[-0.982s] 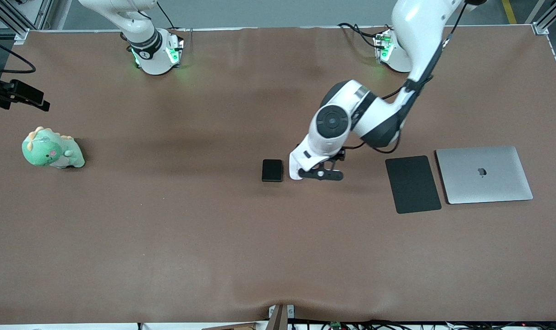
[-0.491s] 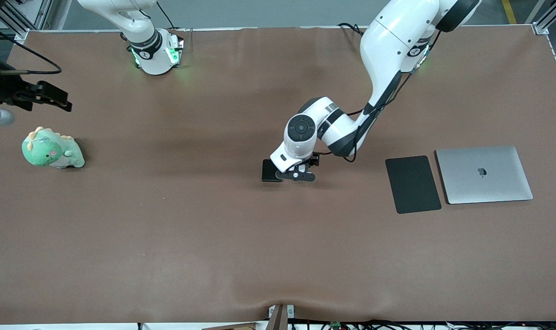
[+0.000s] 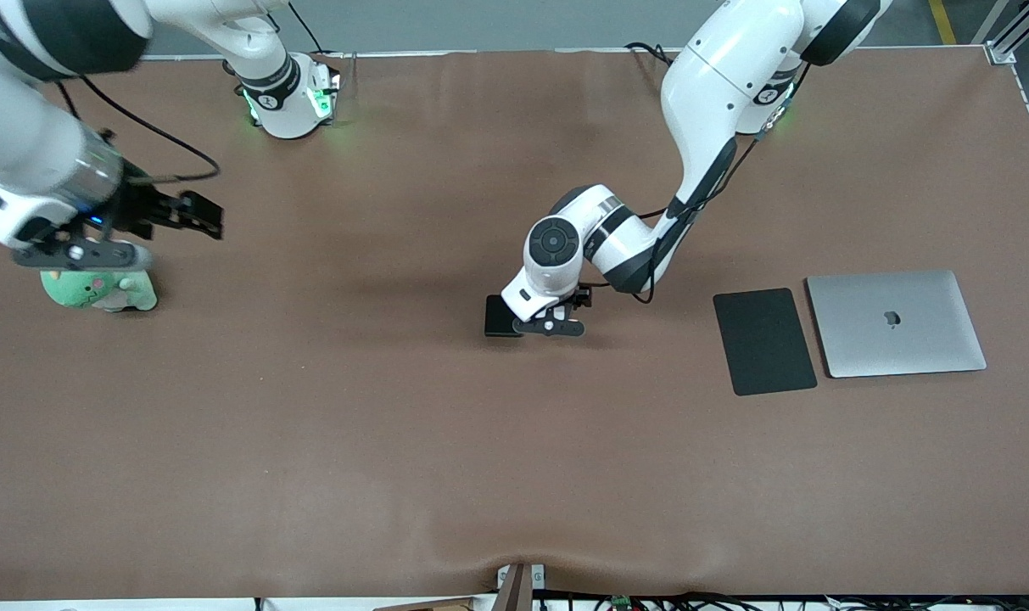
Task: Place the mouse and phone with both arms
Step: 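Grasp the white mouse with the left gripper while the right gripper reaches the phone, then lift the mouse with the left gripper while the right gripper grasps the phone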
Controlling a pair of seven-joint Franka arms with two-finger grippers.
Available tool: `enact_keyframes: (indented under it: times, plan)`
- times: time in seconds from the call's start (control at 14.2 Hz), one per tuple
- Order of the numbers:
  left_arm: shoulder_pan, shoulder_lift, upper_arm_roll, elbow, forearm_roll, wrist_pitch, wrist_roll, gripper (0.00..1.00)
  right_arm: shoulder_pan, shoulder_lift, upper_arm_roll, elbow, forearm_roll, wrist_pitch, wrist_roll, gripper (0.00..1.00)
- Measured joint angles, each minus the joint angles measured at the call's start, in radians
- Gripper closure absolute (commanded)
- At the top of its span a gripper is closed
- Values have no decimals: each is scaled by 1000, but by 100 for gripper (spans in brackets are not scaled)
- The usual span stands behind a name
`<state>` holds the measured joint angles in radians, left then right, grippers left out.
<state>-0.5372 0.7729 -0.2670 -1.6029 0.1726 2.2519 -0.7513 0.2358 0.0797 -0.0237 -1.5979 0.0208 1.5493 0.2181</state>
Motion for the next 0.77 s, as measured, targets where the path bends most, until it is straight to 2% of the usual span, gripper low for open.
enact_keyframes:
  times: [0.14, 0.42, 0.49, 0.77]
  plan:
    - [0, 7, 0, 0, 2, 0, -16, 17, 60, 54, 1, -1, 0, 61, 48, 0]
    - [-8, 9, 0, -1, 2, -1, -18, 62, 99, 136, 0, -2, 3, 153, 67, 0]
    - [-8, 9, 0, 0, 2, -2, -18, 70, 101, 156, 0, -4, 13, 175, 67, 0]
    - [2, -12, 17, 17, 40, -78, -19, 75, 117, 262, 0, -11, 100, 281, 70, 0]
